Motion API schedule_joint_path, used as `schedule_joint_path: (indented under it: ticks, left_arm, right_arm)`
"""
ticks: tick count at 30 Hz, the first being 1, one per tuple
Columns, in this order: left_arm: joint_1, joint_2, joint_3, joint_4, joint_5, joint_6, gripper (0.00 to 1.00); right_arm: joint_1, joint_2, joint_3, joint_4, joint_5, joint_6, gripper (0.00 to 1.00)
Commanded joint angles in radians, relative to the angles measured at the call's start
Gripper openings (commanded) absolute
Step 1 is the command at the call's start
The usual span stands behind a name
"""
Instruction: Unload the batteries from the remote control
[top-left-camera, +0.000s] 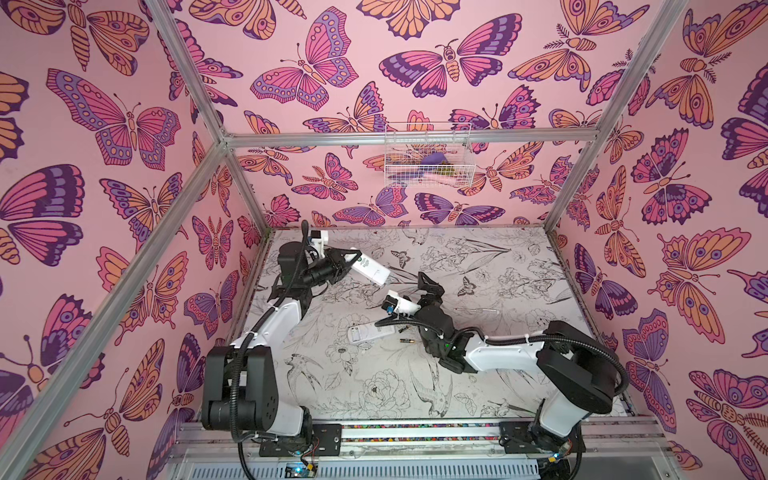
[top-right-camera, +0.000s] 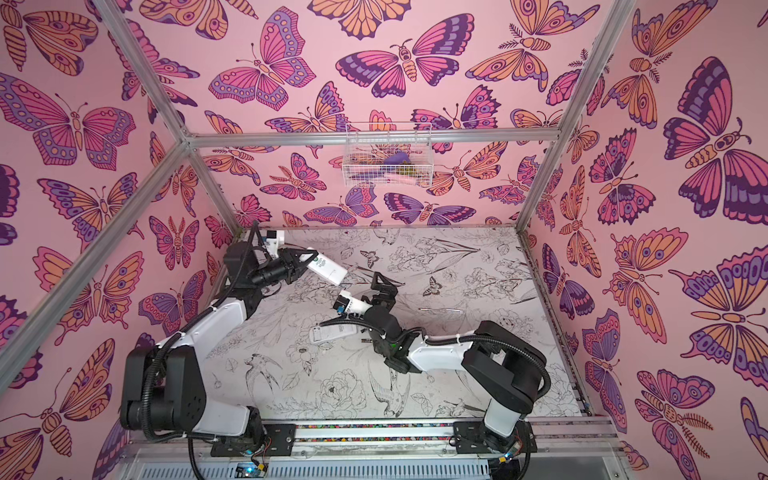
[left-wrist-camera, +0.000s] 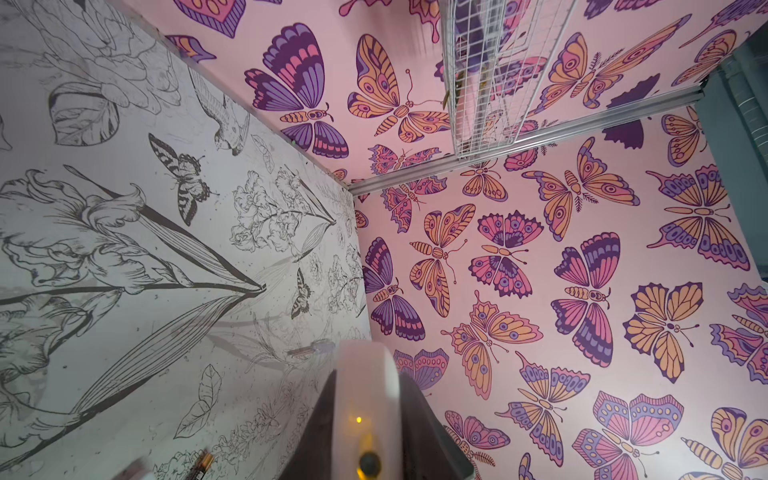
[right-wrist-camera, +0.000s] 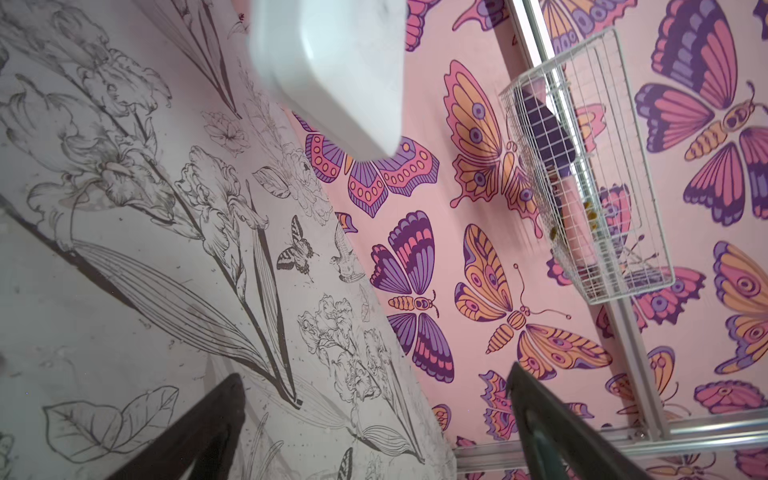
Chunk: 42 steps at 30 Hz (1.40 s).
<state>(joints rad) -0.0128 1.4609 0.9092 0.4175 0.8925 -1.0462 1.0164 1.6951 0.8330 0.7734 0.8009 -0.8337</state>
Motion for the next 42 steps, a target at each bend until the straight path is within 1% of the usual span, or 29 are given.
schedule_joint_path:
  ticks: [1, 4, 5, 7, 9, 12, 15, 16, 18, 19, 21, 23, 25, 27, 29, 32, 33, 35, 37, 40, 42]
  left_arm:
    - [0.02, -0.023, -0.029, 0.084, -0.008, -0.015, 0.0]
    - [0.028, -0.027, -0.037, 0.096, -0.004, -0.026, 0.0]
    - [0.031, -0.027, -0.044, 0.113, 0.001, -0.02, 0.0]
    - [0.034, -0.018, -0.057, 0.147, -0.004, -0.021, 0.0]
    - [0.039, -0.013, -0.054, 0.135, -0.017, -0.031, 0.0]
    - [0.044, -0.015, -0.055, 0.14, -0.007, -0.029, 0.0]
    - [0.045, -0.012, -0.078, 0.185, -0.016, -0.021, 0.0]
    - [0.046, -0.013, -0.081, 0.182, -0.022, -0.024, 0.0]
    - [0.047, -0.016, -0.082, 0.186, -0.022, -0.025, 0.0]
    - [0.047, -0.016, -0.088, 0.187, -0.022, -0.023, 0.0]
    - [0.042, -0.012, -0.113, 0.197, -0.054, -0.036, 0.0]
    - [0.04, -0.006, -0.151, 0.252, -0.104, -0.074, 0.0]
    - [0.039, -0.005, -0.185, 0.333, -0.14, -0.108, 0.0]
    - [0.038, -0.005, -0.198, 0.357, -0.148, -0.112, 0.0]
    - [0.029, -0.002, -0.212, 0.363, -0.164, -0.094, 0.0]
    - [0.018, -0.001, -0.219, 0.347, -0.182, -0.09, 0.0]
    - [0.017, -0.002, -0.223, 0.343, -0.182, -0.093, 0.0]
    - [0.013, -0.002, -0.229, 0.343, -0.185, -0.088, 0.0]
    - [0.007, 0.003, -0.229, 0.342, -0.194, -0.081, 0.0]
    - [0.005, 0.002, -0.212, 0.307, -0.195, -0.096, 0.0]
    - [0.002, -0.001, -0.213, 0.277, -0.186, -0.086, 0.0]
  right_arm:
    - [-0.007, -0.029, 0.092, -0.224, 0.108, 0.362, 0.99]
    - [-0.011, -0.042, 0.179, -0.508, 0.089, 0.587, 0.99]
    - [-0.015, -0.047, 0.21, -0.61, 0.067, 0.667, 0.99]
    - [-0.028, -0.053, 0.25, -0.747, -0.008, 0.791, 0.99]
    - [-0.04, -0.061, 0.253, -0.788, -0.065, 0.888, 0.99]
    - [-0.054, -0.088, 0.252, -0.819, -0.158, 1.01, 0.99]
    - [-0.083, -0.115, 0.209, -0.787, -0.294, 1.116, 0.99]
    - [-0.099, -0.153, 0.187, -0.754, -0.329, 1.17, 0.99]
    - [-0.142, -0.176, 0.168, -0.737, -0.424, 1.3, 0.99]
    - [-0.168, -0.186, 0.168, -0.75, -0.478, 1.369, 0.99]
    - [-0.208, -0.194, 0.171, -0.797, -0.517, 1.534, 0.99]
    - [-0.252, -0.197, 0.148, -0.757, -0.617, 1.674, 0.99]
    - [-0.292, -0.198, 0.115, -0.672, -0.723, 1.825, 1.0]
    - [-0.313, -0.189, 0.084, -0.559, -0.804, 1.924, 0.99]
    - [-0.317, -0.168, 0.06, -0.433, -0.859, 1.98, 0.99]
    - [-0.319, -0.13, 0.059, -0.298, -0.922, 2.087, 0.97]
    - [-0.318, -0.086, 0.068, -0.255, -0.947, 2.122, 0.95]
    - [-0.317, -0.047, 0.09, -0.177, -1.004, 2.167, 0.93]
    - [-0.313, -0.003, 0.118, -0.12, -1.048, 2.208, 0.91]
    - [-0.309, 0.056, 0.16, -0.072, -1.089, 2.271, 0.82]
    - [-0.303, 0.078, 0.178, -0.041, -1.105, 2.293, 0.81]
